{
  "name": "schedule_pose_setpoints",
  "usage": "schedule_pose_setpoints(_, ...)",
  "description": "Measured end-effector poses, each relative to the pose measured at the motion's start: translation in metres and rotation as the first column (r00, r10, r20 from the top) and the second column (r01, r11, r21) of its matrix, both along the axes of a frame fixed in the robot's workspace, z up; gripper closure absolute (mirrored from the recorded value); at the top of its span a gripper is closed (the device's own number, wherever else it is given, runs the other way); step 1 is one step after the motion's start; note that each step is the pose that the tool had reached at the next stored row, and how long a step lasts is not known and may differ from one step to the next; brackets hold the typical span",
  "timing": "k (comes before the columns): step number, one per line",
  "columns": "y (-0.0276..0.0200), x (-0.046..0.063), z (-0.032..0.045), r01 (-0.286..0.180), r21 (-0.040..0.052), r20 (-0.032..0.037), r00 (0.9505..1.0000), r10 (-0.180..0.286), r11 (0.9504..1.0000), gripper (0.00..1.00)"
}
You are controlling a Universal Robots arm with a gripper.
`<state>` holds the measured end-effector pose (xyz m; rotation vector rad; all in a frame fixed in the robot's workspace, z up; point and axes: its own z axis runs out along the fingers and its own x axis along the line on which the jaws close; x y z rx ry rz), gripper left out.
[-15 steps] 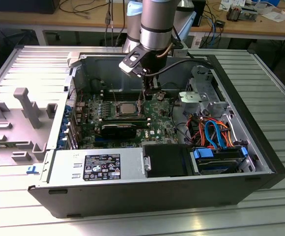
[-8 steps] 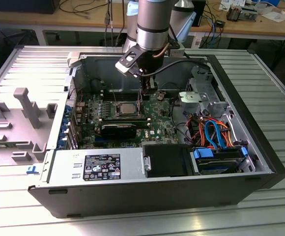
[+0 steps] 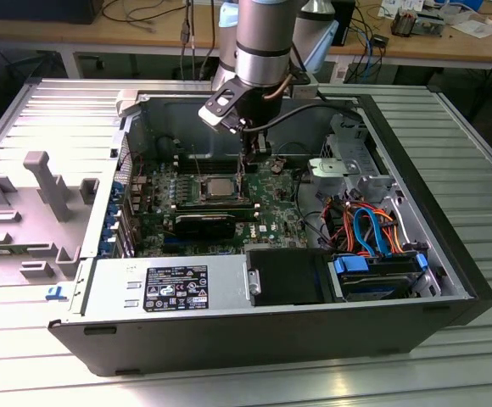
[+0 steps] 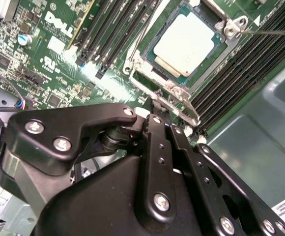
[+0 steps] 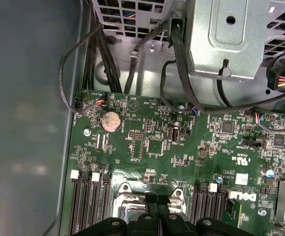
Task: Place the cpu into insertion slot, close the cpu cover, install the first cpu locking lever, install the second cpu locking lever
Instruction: 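Close the cpu cover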
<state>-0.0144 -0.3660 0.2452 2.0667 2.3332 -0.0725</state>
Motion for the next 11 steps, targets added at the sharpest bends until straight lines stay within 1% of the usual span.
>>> schedule_pose_setpoints(2,0.0,-0.004,0.0001,0.0,-0.0001,-0.0001,1.0,0.0,1.0,0.89)
schedule_pose_setpoints(6,-0.0001,-0.008,0.0001,0.0,0.0006,0.0,1.0,0.0,1.0,0.89)
schedule_pose_setpoints(11,0.0,-0.018,-0.0002,0.0,0.0011,0.0001,1.0,0.0,1.0,0.89)
